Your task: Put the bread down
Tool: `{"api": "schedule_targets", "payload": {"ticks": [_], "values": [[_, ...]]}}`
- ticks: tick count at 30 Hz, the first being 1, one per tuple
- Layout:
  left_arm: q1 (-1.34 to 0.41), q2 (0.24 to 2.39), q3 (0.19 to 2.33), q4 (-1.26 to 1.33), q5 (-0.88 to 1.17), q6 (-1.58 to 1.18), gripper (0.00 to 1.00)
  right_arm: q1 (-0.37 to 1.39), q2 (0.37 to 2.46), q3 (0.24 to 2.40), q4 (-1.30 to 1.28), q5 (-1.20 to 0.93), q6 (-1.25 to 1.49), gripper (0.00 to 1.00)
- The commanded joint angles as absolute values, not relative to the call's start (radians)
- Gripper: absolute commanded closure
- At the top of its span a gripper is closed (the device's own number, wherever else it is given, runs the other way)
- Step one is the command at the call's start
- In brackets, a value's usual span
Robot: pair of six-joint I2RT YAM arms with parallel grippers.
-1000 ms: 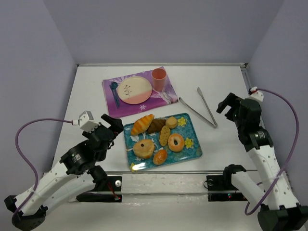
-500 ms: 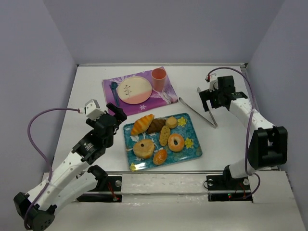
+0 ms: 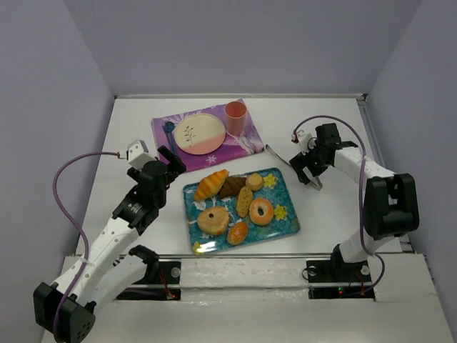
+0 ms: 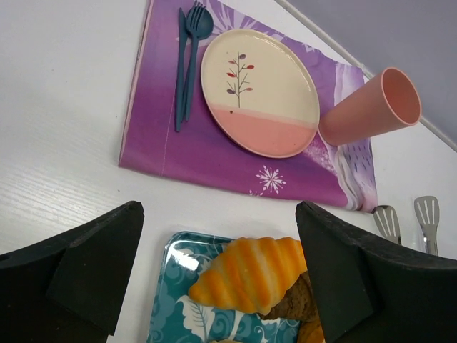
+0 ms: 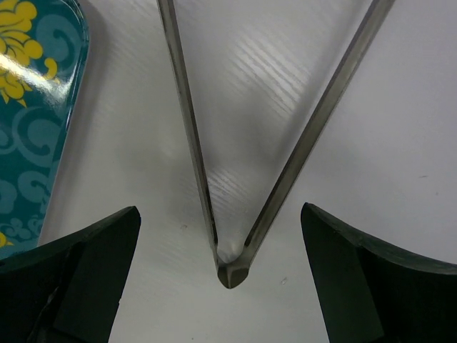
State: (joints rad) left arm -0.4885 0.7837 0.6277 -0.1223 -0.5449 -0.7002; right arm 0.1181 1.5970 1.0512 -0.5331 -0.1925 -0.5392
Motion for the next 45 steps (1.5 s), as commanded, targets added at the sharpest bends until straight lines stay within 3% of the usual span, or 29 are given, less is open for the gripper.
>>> {"api": "schedule_targets", "payload": {"ticks": [1, 6, 28, 32, 33, 35, 38, 45], "values": [[-0.48, 0.779, 0.611, -0.067, -0.555, -0.67, 0.01, 0.114, 1.641, 1.063, -0.543, -0.193, -0.586, 0.0], [-0.48, 0.778, 0.606, -0.064, -0.566, -0.669, 0.01, 0.114, 1.713, 1.086, -0.52, -0.109, -0.571, 0.0], [-0.472, 0.79, 0.604, -0.071, -0.588, -0.667, 0.01, 0.114, 1.891, 1.147, -0.356, -0.156, -0.534, 0.0], [-0.472, 0.782, 0.603, -0.071, -0.581, -0.667, 0.01, 0.114, 1.884, 1.14, -0.354, -0.156, -0.532, 0.18], [-0.472, 0.778, 0.601, -0.068, -0.581, -0.666, 0.01, 0.114, 1.879, 1.135, -0.353, -0.158, -0.522, 0.32], [-0.472, 0.773, 0.6, -0.071, -0.574, -0.664, 0.01, 0.114, 1.858, 1.131, -0.351, -0.149, -0.5, 0.49], [-0.472, 0.762, 0.598, -0.071, -0.557, -0.664, 0.01, 0.114, 1.79, 1.12, -0.345, -0.115, -0.445, 0.65], [-0.472, 0.727, 0.589, -0.061, -0.522, -0.666, 0.01, 0.114, 1.491, 1.083, -0.394, -0.047, -0.257, 0.7]]}}
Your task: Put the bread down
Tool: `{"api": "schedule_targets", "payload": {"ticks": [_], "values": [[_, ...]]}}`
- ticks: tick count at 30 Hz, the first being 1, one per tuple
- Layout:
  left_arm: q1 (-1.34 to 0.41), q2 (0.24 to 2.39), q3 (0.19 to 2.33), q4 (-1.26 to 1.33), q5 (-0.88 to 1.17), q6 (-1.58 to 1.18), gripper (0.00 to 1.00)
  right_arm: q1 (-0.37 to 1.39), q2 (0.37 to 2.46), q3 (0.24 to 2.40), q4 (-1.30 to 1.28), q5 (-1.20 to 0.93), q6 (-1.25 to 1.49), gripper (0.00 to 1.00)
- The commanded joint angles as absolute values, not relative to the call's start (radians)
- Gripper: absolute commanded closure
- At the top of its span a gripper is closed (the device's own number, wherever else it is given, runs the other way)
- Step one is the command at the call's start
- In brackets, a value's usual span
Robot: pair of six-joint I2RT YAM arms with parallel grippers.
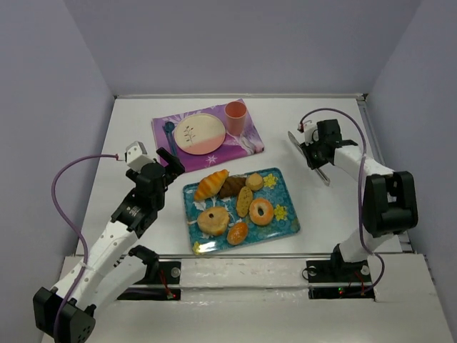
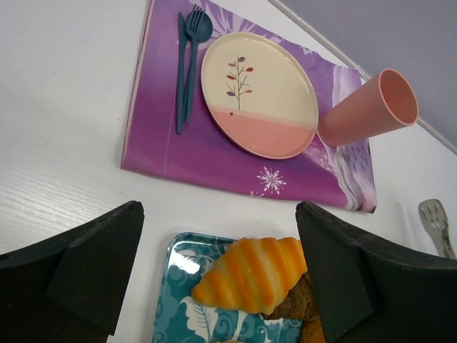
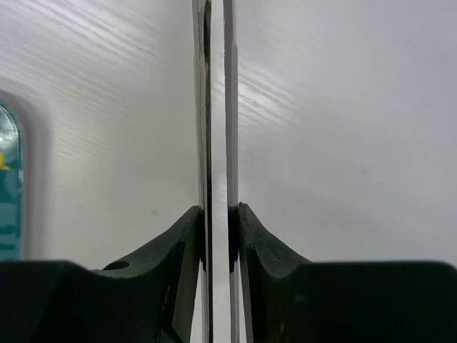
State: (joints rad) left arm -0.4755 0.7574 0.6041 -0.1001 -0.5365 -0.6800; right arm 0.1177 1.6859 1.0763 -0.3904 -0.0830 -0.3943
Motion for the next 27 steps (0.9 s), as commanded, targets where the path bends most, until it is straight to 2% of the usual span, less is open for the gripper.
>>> {"api": "schedule_targets", "payload": {"ticks": [1, 6, 10, 18, 25, 27], "values": [[-0.472, 0.724, 0.588, -0.06, -0.517, -0.664, 0.01, 0.114, 1.42, 1.091, -0.409, -0.048, -0.214, 0.7], [-0.474, 0.701, 0.584, -0.058, -0.508, -0.664, 0.01, 0.114, 1.257, 1.111, -0.557, -0.225, 0.032, 0.7], [-0.474, 0.684, 0.581, -0.052, -0.492, -0.667, 0.01, 0.114, 1.137, 1.095, -0.712, -0.299, 0.098, 0.7], [-0.474, 0.672, 0.58, -0.049, -0.485, -0.666, 0.01, 0.15, 1.009, 1.126, -0.925, -0.56, 0.129, 0.58], [-0.476, 0.664, 0.58, -0.052, -0.474, -0.669, 0.01, 0.16, 1.002, 1.117, -1.048, -0.666, 0.14, 0.52], [-0.476, 0.666, 0.581, -0.054, -0.468, -0.669, 0.01, 0.169, 0.988, 1.072, -1.051, -0.657, 0.153, 0.47]]}}
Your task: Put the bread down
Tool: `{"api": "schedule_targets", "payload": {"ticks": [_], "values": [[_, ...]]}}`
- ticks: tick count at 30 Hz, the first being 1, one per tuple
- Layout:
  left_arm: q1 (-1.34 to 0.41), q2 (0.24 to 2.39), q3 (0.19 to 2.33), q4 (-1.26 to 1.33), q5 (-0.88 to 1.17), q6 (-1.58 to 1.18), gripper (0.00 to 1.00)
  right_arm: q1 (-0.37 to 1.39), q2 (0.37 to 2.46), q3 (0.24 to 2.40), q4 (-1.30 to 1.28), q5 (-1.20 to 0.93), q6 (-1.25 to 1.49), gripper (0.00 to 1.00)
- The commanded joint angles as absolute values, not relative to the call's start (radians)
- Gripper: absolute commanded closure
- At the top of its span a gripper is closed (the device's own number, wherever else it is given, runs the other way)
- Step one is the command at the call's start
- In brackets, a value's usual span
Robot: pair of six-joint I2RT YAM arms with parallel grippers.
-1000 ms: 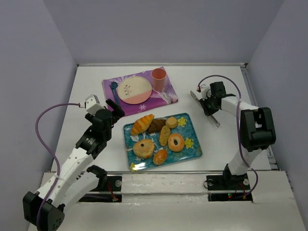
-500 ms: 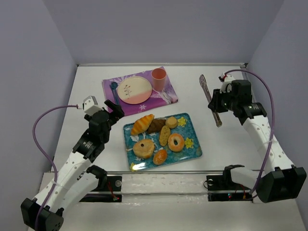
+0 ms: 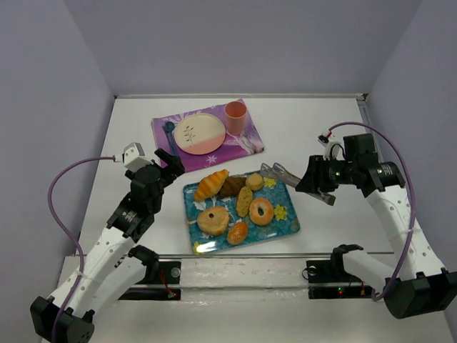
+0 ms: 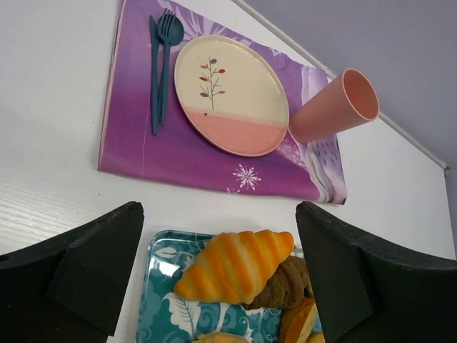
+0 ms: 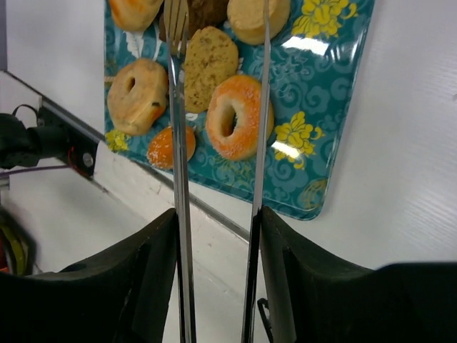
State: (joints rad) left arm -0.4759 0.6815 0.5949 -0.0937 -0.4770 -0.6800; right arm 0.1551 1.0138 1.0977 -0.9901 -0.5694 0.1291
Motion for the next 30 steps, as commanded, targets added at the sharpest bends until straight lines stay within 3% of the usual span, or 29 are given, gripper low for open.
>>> {"api": "schedule_targets", "payload": {"ticks": [1, 5, 13, 22, 26, 30], "values": [[-0.474, 0.667, 0.58, -0.055, -0.463, -0.672, 0.01, 0.169, 0.986, 1.06, -1.057, -0.647, 0.152, 0.45], [-0.474, 0.672, 0.578, -0.058, -0.457, -0.678, 0.01, 0.169, 0.982, 1.006, -1.065, -0.647, 0.159, 0.38], [-0.476, 0.661, 0.566, -0.071, -0.44, -0.696, 0.01, 0.187, 0.994, 0.911, -1.106, -0.638, 0.17, 0.37], [-0.476, 0.666, 0.555, -0.066, -0.426, -0.703, 0.01, 0.196, 1.022, 0.847, -1.121, -0.623, 0.176, 0.4], [-0.474, 0.664, 0.555, -0.064, -0.426, -0.699, 0.01, 0.205, 1.043, 0.841, -1.108, -0.646, 0.175, 0.49], [-0.476, 0.657, 0.554, -0.064, -0.426, -0.695, 0.01, 0.215, 1.063, 0.848, -1.121, -0.68, 0.167, 0.51]]}}
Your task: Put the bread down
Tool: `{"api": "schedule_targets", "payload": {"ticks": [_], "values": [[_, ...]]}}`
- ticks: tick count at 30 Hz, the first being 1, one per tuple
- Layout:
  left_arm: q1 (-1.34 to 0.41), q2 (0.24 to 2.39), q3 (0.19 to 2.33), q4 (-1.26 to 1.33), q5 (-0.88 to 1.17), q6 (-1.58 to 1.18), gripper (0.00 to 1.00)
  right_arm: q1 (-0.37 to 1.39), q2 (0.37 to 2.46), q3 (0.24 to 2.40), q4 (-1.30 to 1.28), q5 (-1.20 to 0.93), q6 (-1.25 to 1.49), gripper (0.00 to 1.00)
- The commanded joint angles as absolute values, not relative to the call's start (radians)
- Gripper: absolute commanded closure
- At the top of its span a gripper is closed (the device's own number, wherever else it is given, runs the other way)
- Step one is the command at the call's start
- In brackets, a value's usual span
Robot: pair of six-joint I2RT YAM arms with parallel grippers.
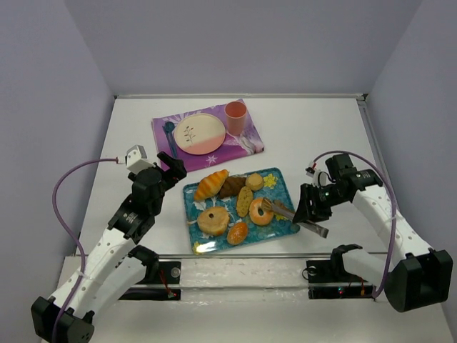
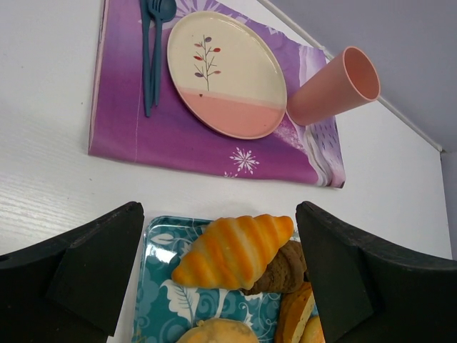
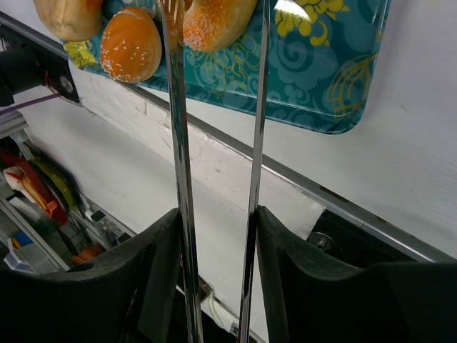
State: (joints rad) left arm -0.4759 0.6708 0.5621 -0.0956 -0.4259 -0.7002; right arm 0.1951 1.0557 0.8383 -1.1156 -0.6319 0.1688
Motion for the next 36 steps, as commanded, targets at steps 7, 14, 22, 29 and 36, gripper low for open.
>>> {"api": "schedule_targets", "payload": {"ticks": [7, 14, 22, 29, 36], "values": [[-0.476, 0.66, 0.548, -0.058, -0.43, -0.693, 0.01, 0.225, 1.083, 0.839, -1.118, -0.698, 0.172, 0.65], [-0.476, 0.646, 0.548, -0.058, -0.428, -0.693, 0.01, 0.225, 1.088, 0.98, -1.17, -0.601, 0.161, 0.93], [-0.474, 0.62, 0.548, -0.055, -0.43, -0.696, 0.01, 0.225, 1.066, 1.224, -1.189, -0.531, 0.169, 0.93], [-0.476, 0.606, 0.535, -0.048, -0.466, -0.706, 0.01, 0.239, 1.072, 1.27, -0.775, -0.644, 0.326, 0.93], [-0.474, 0.611, 0.528, -0.046, -0.485, -0.71, 0.01, 0.394, 1.339, 1.365, -0.439, -0.605, 0.373, 0.93]]}}
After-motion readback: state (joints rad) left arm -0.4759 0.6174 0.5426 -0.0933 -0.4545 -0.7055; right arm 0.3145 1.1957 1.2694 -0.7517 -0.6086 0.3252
